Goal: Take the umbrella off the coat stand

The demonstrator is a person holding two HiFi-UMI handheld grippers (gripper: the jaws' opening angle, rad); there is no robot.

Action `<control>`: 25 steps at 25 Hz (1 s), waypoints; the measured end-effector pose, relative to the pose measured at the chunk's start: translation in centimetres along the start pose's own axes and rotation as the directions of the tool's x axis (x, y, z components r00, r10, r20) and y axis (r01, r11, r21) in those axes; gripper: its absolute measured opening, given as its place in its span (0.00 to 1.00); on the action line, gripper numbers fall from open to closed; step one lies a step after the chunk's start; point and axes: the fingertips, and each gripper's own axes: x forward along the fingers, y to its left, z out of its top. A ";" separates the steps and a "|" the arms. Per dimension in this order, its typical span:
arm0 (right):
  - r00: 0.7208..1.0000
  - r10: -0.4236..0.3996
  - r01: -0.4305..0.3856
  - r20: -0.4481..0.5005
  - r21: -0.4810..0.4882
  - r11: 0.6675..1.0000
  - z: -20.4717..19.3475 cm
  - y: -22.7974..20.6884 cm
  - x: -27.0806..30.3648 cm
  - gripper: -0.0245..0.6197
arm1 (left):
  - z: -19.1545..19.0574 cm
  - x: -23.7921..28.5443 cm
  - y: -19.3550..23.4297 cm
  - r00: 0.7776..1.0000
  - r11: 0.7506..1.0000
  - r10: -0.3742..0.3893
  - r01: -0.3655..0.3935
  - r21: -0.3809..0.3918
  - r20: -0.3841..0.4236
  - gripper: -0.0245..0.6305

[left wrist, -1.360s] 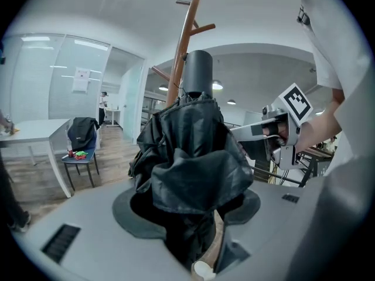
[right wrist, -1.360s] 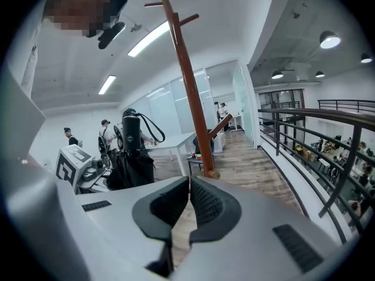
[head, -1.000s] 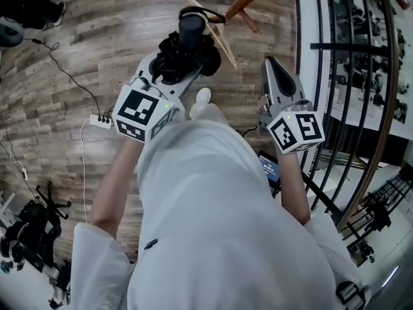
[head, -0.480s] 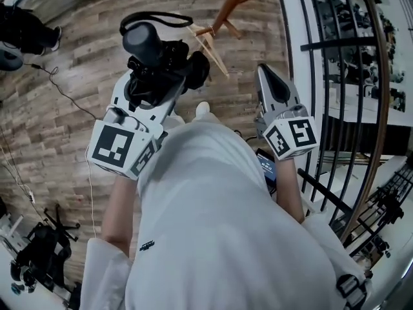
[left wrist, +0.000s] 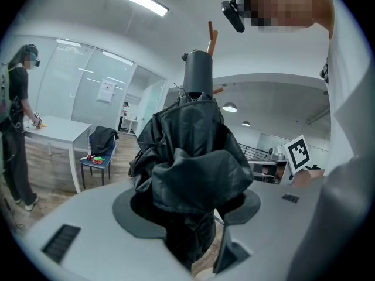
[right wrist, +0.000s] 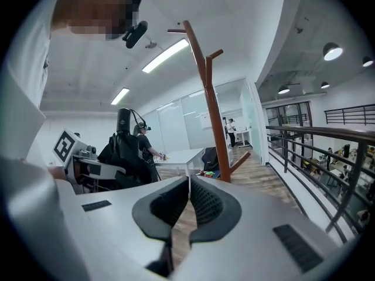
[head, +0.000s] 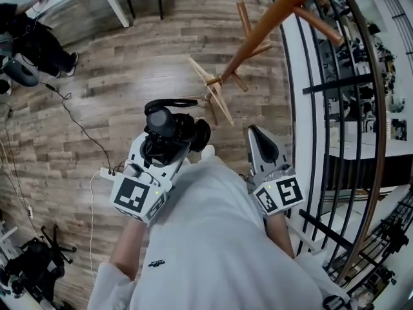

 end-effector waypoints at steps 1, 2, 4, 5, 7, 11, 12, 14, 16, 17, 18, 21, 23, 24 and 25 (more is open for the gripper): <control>1.000 0.009 -0.009 0.002 0.004 1.000 0.1 0.3 0.2 0.09 | 0.1 0.0 0.1 1.000 1.000 0.004 -0.004 -0.001 0.000 0.41; 1.000 0.016 -0.016 0.001 0.004 1.000 0.1 0.7 0.3 0.09 | 0.1 0.0 0.1 1.000 1.000 0.006 -0.006 -0.003 -0.001 0.41; 1.000 0.019 -0.019 -0.003 -0.006 1.000 -0.2 1.3 0.2 0.09 | -0.2 -0.1 -0.1 1.000 1.000 0.001 -0.001 -0.007 -0.004 0.41; 1.000 0.013 -0.013 -0.004 -0.016 1.000 -0.3 1.5 0.2 0.09 | -0.4 -0.1 -0.2 1.000 1.000 -0.003 0.003 -0.008 -0.004 0.41; 1.000 -0.007 0.007 -0.003 -0.028 1.000 -0.6 1.4 0.1 0.09 | -0.8 0.2 -0.4 1.000 1.000 -0.013 0.013 -0.007 -0.006 0.41; 1.000 -0.023 0.023 0.010 -0.014 1.000 0.1 0.7 0.2 0.09 | -0.3 1.1 -0.4 0.999 1.000 -0.028 0.029 0.011 -0.017 0.41; 1.000 -0.027 0.027 0.012 -0.014 1.000 0.2 0.5 0.1 0.09 | -0.1 1.3 -0.5 0.999 0.999 -0.031 0.031 0.015 -0.017 0.41; 0.999 -0.033 0.033 0.015 -0.013 0.999 0.4 0.1 -0.1 0.09 | 0.2 1.5 -0.7 0.999 0.999 -0.035 0.035 0.016 -0.016 0.41; 0.999 -0.039 0.039 0.012 -0.011 0.999 0.4 -0.2 -0.2 0.09 | 0.2 1.7 -0.9 0.999 0.999 -0.041 0.041 0.015 -0.017 0.41; 0.999 -0.042 0.042 0.010 -0.009 0.999 0.3 -0.2 -0.2 0.09 | 0.2 1.8 -0.9 0.999 0.999 -0.044 0.045 0.015 -0.018 0.41; 0.999 -0.043 0.043 0.008 -0.007 0.999 0.3 -0.2 -0.1 0.09 | 0.2 1.9 -0.9 0.999 0.999 -0.048 0.049 0.014 -0.019 0.41; 0.999 -0.041 0.041 0.005 -0.001 0.999 0.1 0.1 -0.1 0.09 | 0.0 2.0 -1.0 0.998 0.998 -0.058 0.058 0.007 -0.026 0.41; 0.999 -0.039 0.039 0.002 0.004 0.999 0.0 0.2 -0.1 0.09 | -0.2 1.9 -1.1 0.998 0.998 -0.060 0.060 0.006 -0.031 0.41; 0.999 -0.039 0.039 0.001 0.006 0.999 -0.1 0.2 -0.2 0.09 | -0.3 1.9 -1.2 0.998 0.998 -0.060 0.060 0.006 -0.033 0.41; 0.999 -0.039 0.039 0.000 0.006 0.999 -0.1 0.2 -0.2 0.09 | -0.3 1.9 -1.2 0.998 0.998 -0.061 0.061 0.004 -0.034 0.41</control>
